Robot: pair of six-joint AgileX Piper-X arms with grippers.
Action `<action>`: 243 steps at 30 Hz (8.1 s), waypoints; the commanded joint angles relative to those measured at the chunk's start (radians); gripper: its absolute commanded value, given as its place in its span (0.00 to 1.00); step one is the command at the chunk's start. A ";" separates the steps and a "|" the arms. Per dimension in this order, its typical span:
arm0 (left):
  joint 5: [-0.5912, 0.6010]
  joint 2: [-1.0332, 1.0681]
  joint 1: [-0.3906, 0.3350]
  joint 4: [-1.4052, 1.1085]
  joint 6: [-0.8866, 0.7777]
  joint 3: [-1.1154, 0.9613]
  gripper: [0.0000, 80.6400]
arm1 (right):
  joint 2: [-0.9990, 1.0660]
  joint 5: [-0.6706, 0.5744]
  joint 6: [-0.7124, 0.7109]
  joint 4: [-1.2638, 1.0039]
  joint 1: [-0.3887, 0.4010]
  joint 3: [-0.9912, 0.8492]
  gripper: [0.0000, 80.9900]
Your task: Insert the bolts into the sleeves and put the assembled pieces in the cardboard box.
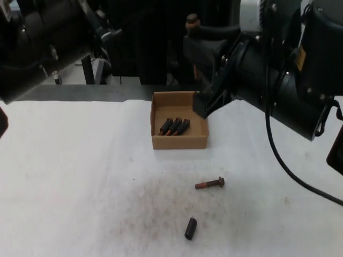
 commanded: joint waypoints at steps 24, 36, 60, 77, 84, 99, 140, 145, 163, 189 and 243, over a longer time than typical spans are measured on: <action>-0.377 0.015 0.001 0.577 0.305 -0.003 0.00 | 0.750 -0.141 0.252 0.770 -0.220 -0.788 0.01; -0.377 0.022 0.001 0.580 0.341 -0.003 0.00 | 0.954 -0.081 0.217 0.869 -0.220 -1.005 0.02; -0.200 0.083 0.001 0.616 0.226 -0.003 0.00 | 0.907 -0.072 0.187 1.047 -0.255 -1.005 0.01; -0.065 0.028 -0.092 0.768 0.263 -0.003 0.00 | 0.350 -0.075 0.246 0.974 -0.233 -0.504 0.01; 0.089 0.039 -0.188 0.767 0.436 -0.003 0.00 | -0.049 -0.139 0.332 0.881 -0.235 -0.126 0.01; 0.024 0.753 -0.231 1.160 0.547 -0.642 0.00 | -0.597 -0.055 0.313 1.138 -0.240 0.011 0.01; -0.393 1.143 -0.320 1.111 0.967 -0.899 0.47 | -0.722 -0.228 0.165 1.296 -0.526 0.011 0.01; -0.388 1.143 -0.324 1.111 0.957 -0.899 0.47 | -0.722 -0.228 0.167 1.296 -0.526 0.011 0.01; -0.328 1.143 -0.350 1.108 0.957 -0.899 0.47 | -0.722 -0.228 0.168 1.296 -0.526 0.011 0.01; -0.343 1.198 -0.350 1.079 0.957 -0.899 0.43 | -0.722 -0.232 0.168 1.320 -0.522 0.011 0.01; -0.235 -0.329 0.046 -0.104 -0.272 0.462 0.00 | 0.130 -0.456 0.489 0.722 -0.098 0.011 0.06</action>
